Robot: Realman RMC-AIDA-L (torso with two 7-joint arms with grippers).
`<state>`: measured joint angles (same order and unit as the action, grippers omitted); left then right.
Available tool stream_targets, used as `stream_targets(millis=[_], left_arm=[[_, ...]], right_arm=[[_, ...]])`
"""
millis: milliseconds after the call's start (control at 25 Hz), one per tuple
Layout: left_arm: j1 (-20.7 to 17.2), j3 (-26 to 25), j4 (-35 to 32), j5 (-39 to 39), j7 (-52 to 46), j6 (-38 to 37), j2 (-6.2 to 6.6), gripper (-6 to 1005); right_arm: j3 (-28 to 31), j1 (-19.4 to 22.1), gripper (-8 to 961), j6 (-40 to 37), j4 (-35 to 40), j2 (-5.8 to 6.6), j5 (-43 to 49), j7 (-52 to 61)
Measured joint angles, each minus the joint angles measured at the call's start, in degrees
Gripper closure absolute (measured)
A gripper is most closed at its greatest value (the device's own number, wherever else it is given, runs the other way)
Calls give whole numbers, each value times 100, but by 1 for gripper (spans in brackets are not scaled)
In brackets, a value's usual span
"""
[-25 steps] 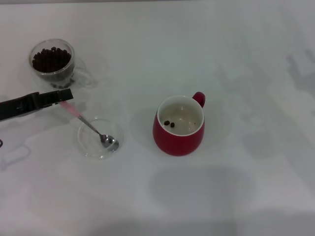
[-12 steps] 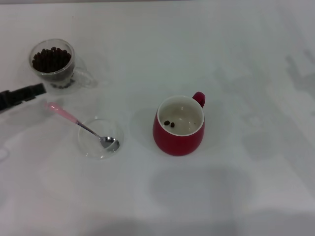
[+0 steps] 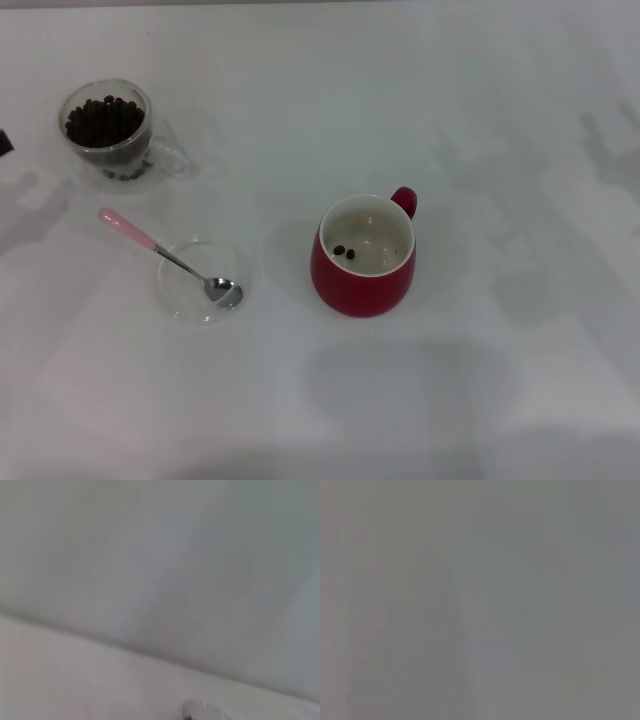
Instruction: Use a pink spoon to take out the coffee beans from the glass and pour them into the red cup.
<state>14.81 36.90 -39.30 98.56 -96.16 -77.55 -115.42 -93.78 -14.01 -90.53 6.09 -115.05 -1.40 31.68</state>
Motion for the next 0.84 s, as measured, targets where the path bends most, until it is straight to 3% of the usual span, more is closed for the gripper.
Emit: stream_targets(millis=[160,280,560,680,720,840], left_arm=[[-273,-171,-36,-696,1513,-10,-237,434],[-456,-314,89,-1263,2434,-12,-328,433],[-690,-351,686,-2491,3960,49,-327,432],[-716,-352,798,-2664,4221,69,-331,433],[-729,-354,1108,-3165,4816,169,-331,433],[-731,-357,1313,-3632,5258,223,-336,433]], right_arm=[[0,-6,346,-1,23,0,0,-22],[0,-5,346,-36,19,0,0,-43],[-20,23,346,-173,-9,0,5,-202],[-60,48,346,-234,-10,0,9,-211],[-67,52,346,-237,-11,0,9,-222],[-70,51,346,-202,-17,0,11,-295]])
